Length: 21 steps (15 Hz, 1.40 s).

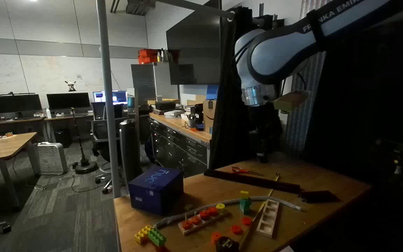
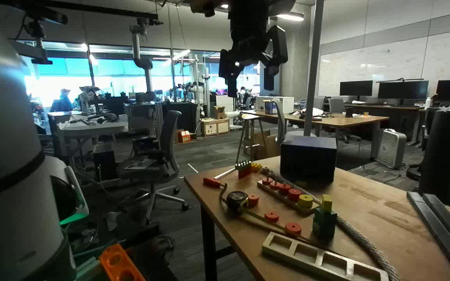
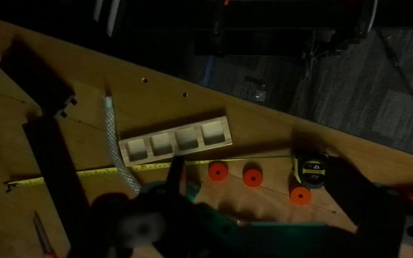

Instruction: Pick up the yellow tokens from the holder and put them on the table.

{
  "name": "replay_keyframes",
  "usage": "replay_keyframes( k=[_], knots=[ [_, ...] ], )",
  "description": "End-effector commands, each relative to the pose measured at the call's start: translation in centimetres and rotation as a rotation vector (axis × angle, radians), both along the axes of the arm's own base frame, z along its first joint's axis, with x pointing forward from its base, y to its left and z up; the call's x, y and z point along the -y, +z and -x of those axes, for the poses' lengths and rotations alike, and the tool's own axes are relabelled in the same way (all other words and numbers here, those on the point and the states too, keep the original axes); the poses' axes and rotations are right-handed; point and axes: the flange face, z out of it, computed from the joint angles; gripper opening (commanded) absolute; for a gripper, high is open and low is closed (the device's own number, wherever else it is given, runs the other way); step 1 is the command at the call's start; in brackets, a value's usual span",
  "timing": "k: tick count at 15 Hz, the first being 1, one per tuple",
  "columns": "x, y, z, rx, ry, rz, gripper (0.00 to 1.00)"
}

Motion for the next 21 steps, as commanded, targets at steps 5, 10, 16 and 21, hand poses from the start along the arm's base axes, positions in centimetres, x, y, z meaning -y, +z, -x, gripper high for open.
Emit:
replay_keyframes(
  k=[5,10,16,21],
  knots=[
    [0.0,0.6,-0.2,0.011,0.0,0.0,1.0],
    [-0.2,-0.5,-1.2,0.081,-0.091,-0.002,1.0],
    [-3.7,-5.8,-6.7,0.269,-0.357,0.006,1.0],
    [-6.5,-11.4,-10.6,0.368,-0.596,0.018,1.0]
  ],
)
